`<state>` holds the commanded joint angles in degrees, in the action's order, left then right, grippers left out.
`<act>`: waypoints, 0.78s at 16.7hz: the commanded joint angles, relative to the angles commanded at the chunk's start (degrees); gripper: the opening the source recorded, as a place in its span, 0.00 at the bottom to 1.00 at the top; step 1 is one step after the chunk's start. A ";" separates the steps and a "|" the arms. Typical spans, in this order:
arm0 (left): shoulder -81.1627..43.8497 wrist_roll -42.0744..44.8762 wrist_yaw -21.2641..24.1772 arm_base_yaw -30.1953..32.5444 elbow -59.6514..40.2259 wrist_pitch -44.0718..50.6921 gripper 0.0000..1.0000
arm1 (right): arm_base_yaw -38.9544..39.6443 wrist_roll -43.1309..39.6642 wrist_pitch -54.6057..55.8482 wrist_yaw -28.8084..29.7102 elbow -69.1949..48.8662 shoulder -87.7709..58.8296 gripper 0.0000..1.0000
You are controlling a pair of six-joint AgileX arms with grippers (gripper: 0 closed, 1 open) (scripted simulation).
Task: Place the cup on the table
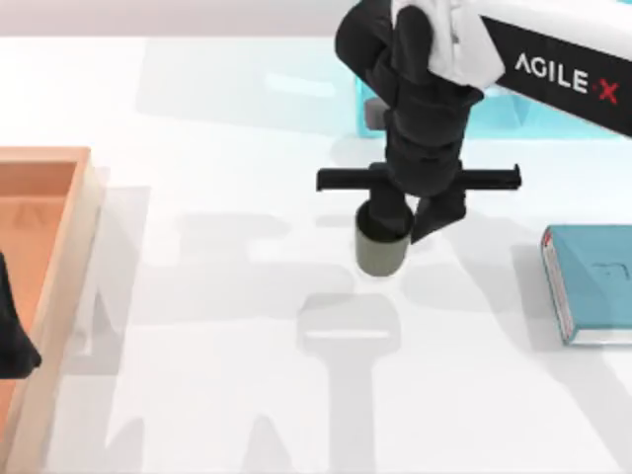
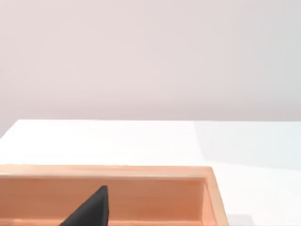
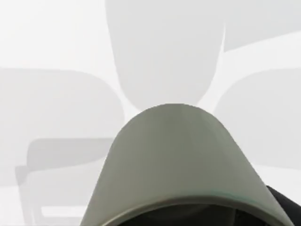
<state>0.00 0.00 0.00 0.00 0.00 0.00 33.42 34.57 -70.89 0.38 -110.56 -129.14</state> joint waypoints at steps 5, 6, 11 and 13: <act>0.00 0.00 0.00 0.00 0.00 0.00 1.00 | 0.00 0.00 0.00 0.00 0.00 0.00 0.45; 0.00 0.00 0.00 0.00 0.00 0.00 1.00 | 0.00 0.00 0.00 0.00 0.00 0.00 0.53; 0.00 0.00 0.00 0.00 0.00 0.00 1.00 | 0.00 0.00 0.00 0.00 0.00 0.00 0.90; 0.00 0.00 0.00 0.00 0.00 0.00 1.00 | 0.00 0.00 0.00 0.00 0.00 0.00 1.00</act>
<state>0.00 0.00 0.00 0.00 0.00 0.00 33.42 34.57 -70.89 0.38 -110.56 -129.14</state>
